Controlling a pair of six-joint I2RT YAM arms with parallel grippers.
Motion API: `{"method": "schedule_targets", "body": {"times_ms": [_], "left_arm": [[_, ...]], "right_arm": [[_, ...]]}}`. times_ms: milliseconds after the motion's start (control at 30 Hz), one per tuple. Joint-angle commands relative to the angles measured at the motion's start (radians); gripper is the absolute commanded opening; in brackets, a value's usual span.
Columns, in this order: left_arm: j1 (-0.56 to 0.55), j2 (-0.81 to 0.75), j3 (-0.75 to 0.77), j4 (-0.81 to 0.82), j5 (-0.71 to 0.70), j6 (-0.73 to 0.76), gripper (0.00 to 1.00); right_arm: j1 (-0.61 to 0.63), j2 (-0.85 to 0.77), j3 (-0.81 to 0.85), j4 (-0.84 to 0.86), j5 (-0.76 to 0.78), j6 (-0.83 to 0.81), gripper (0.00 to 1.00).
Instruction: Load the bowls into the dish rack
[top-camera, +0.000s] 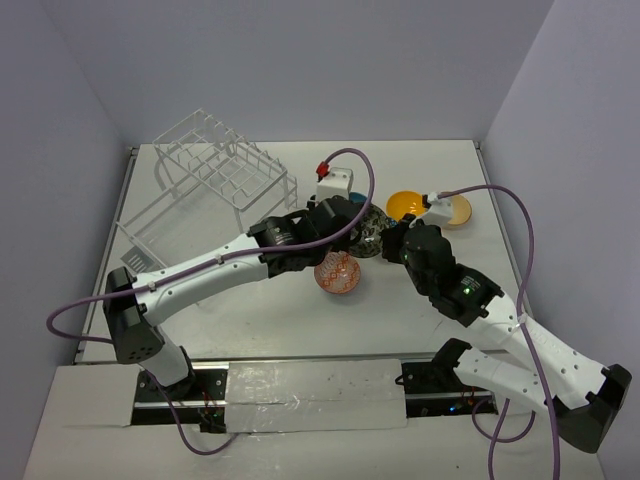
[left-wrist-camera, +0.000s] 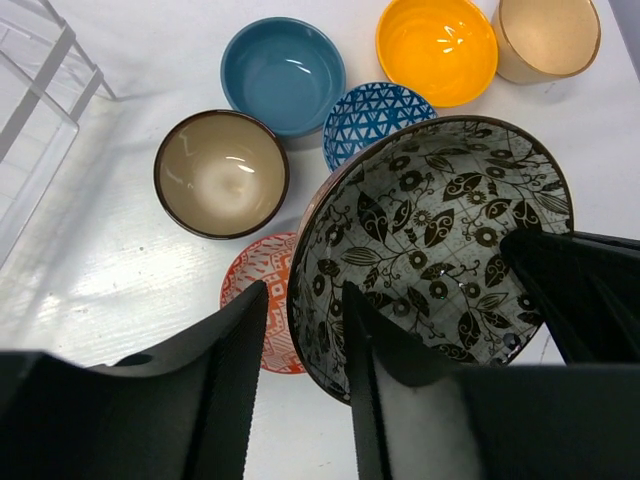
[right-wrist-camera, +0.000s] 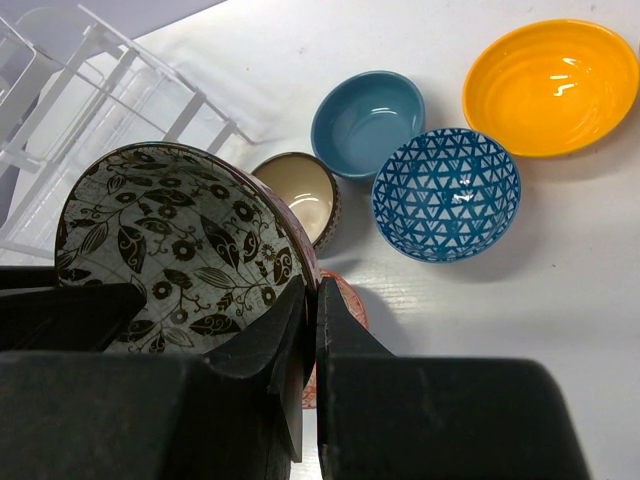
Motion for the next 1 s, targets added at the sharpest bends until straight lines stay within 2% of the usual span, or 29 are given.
{"method": "schedule_targets", "body": {"times_ms": [0,300,467,667,733,767,800,833,867,900,933,967], "left_arm": [[-0.003,0.011,0.051,0.002,-0.029,-0.011,0.40],[-0.003,0.042,0.071,-0.013,-0.043,-0.023,0.34],[-0.003,0.046,0.085,-0.030,-0.064,-0.030,0.18],[-0.003,0.030,0.088,-0.041,-0.090,-0.028,0.22],[-0.003,0.028,0.085,-0.037,-0.096,-0.027,0.19],[-0.005,0.025,0.084,-0.037,-0.096,-0.022,0.14],[-0.003,0.023,0.084,-0.035,-0.096,-0.022,0.05],[-0.003,0.023,0.084,-0.037,-0.103,-0.022,0.00],[-0.003,0.022,0.085,-0.040,-0.107,-0.020,0.00],[-0.005,0.016,0.085,-0.038,-0.113,-0.016,0.00],[-0.003,0.013,0.084,-0.041,-0.122,-0.014,0.00],[-0.003,0.004,0.084,-0.044,-0.142,-0.007,0.00]], "right_arm": [[0.011,-0.004,0.054,0.106,0.015,0.027,0.00],[0.024,-0.003,0.051,0.116,0.013,0.036,0.00],[0.028,-0.003,0.051,0.116,0.019,0.037,0.00],[0.030,-0.004,0.043,0.112,0.035,0.043,0.00],[0.031,-0.004,0.043,0.112,0.029,0.044,0.00],[0.031,-0.006,0.045,0.115,0.023,0.043,0.00],[0.031,-0.007,0.045,0.116,0.015,0.040,0.10],[0.031,-0.010,0.045,0.119,-0.011,0.034,0.17],[0.031,-0.014,0.045,0.128,-0.022,0.026,0.23],[0.031,-0.027,0.043,0.132,-0.033,0.023,0.37],[0.031,-0.033,0.042,0.138,-0.048,0.020,0.43],[0.031,-0.049,0.037,0.145,-0.054,0.014,0.54]]}}
